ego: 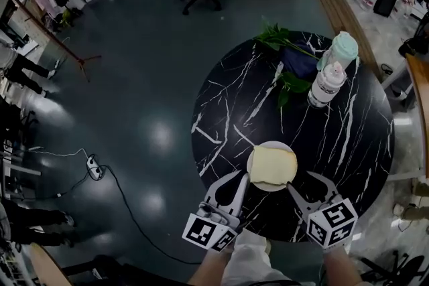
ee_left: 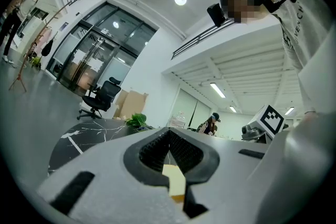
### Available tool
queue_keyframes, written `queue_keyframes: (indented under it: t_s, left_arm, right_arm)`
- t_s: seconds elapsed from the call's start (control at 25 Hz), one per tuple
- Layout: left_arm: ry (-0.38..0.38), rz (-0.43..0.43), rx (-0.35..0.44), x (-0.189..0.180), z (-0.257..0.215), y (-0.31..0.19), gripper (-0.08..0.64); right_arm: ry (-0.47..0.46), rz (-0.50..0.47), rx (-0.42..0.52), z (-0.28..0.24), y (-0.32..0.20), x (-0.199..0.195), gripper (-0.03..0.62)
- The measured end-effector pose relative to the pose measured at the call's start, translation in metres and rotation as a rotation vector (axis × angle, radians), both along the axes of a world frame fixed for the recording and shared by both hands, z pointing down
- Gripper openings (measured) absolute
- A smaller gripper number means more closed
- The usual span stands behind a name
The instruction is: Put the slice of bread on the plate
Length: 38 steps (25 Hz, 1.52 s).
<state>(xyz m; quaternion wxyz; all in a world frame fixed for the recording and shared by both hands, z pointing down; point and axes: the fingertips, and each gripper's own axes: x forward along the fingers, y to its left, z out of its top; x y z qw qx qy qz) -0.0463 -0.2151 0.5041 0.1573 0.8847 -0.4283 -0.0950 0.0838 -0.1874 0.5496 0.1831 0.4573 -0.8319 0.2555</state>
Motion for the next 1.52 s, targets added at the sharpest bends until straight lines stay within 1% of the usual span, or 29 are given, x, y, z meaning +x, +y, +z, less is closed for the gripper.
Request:
queue_keyframes:
  t_s: [0.04, 0.12, 0.24, 0.32, 0.44, 0.6, 0.8, 1.0, 1.16, 1.4, 1.52]
  left_arm:
    - [0.003, 0.002, -0.003, 0.002, -0.002, 0.006, 0.008]
    - [0.009, 0.008, -0.006, 0.006, -0.006, 0.018, 0.008]
    - [0.010, 0.019, -0.006, 0.012, -0.015, 0.040, 0.008]
    - [0.008, 0.022, -0.006, 0.016, -0.021, 0.054, 0.008]
    - [0.006, 0.024, -0.003, 0.021, -0.032, 0.071, 0.008]
    - [0.009, 0.037, 0.028, 0.027, -0.054, 0.093, 0.008]
    - [0.036, 0.043, 0.045, 0.031, -0.082, 0.113, 0.008]
    - [0.041, 0.051, 0.088, 0.039, -0.108, 0.127, 0.008]
    - [0.042, 0.053, 0.123, 0.045, -0.124, 0.136, 0.008]
    - [0.042, 0.051, 0.127, 0.046, -0.129, 0.150, 0.008]
    - [0.039, 0.033, 0.123, 0.041, -0.130, 0.151, 0.008]
  right_arm:
    - [-0.008, 0.001, 0.014, -0.007, 0.004, 0.000, 0.180]
    - [-0.025, -0.001, 0.046, -0.021, 0.013, -0.001, 0.104]
    - [-0.055, -0.015, 0.091, -0.041, 0.030, -0.005, 0.059]
    - [-0.074, -0.027, 0.129, -0.057, 0.042, -0.008, 0.043]
    - [-0.102, -0.039, 0.187, -0.078, 0.059, -0.013, 0.035]
    - [-0.109, -0.065, 0.259, -0.107, 0.083, -0.019, 0.028]
    - [-0.160, -0.069, 0.326, -0.144, 0.105, -0.024, 0.025]
    - [-0.153, -0.086, 0.390, -0.174, 0.123, -0.023, 0.018]
    - [-0.161, -0.083, 0.407, -0.183, 0.134, -0.021, 0.014]
    - [-0.170, -0.104, 0.418, -0.190, 0.144, -0.029, 0.012]
    - [-0.179, -0.115, 0.425, -0.193, 0.144, -0.032, 0.012]
